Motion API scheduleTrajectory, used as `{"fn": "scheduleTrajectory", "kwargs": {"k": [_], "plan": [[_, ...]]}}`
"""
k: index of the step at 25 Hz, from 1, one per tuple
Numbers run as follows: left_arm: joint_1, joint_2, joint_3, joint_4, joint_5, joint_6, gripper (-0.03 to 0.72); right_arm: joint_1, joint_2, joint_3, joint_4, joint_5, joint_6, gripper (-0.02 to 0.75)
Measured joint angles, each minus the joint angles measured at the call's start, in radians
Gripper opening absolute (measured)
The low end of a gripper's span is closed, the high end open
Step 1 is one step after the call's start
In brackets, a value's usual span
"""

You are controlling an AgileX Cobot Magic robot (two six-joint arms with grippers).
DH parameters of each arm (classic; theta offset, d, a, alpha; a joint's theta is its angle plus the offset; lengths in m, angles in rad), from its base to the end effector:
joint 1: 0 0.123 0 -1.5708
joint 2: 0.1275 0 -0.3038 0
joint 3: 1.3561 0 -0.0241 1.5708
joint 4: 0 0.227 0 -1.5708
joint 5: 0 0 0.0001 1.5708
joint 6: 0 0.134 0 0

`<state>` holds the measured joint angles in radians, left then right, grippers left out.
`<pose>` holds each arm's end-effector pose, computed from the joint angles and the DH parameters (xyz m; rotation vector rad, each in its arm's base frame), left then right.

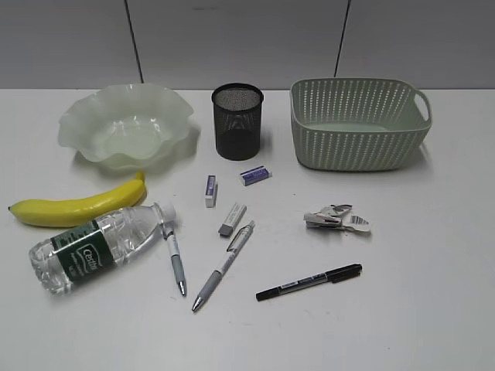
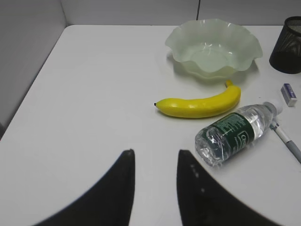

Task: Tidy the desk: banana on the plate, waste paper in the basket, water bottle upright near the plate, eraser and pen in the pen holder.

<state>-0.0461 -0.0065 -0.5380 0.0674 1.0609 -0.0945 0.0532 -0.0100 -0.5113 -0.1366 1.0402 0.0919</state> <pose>-0.0106 0.0084 0.2575 -0.0532 1.9975 -0.0104 -0.0073 -0.0162 0.2529 0.0449 1.9954 -0.0689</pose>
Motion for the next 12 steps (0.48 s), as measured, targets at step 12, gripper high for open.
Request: {"fn": "scheduleTrajectory", "kwargs": {"k": [12], "plan": [[0.0,0.0,0.0,0.0,0.0,0.0,0.23,0.0,0.0,0.0,0.0,0.0,0.0,0.256]]}}
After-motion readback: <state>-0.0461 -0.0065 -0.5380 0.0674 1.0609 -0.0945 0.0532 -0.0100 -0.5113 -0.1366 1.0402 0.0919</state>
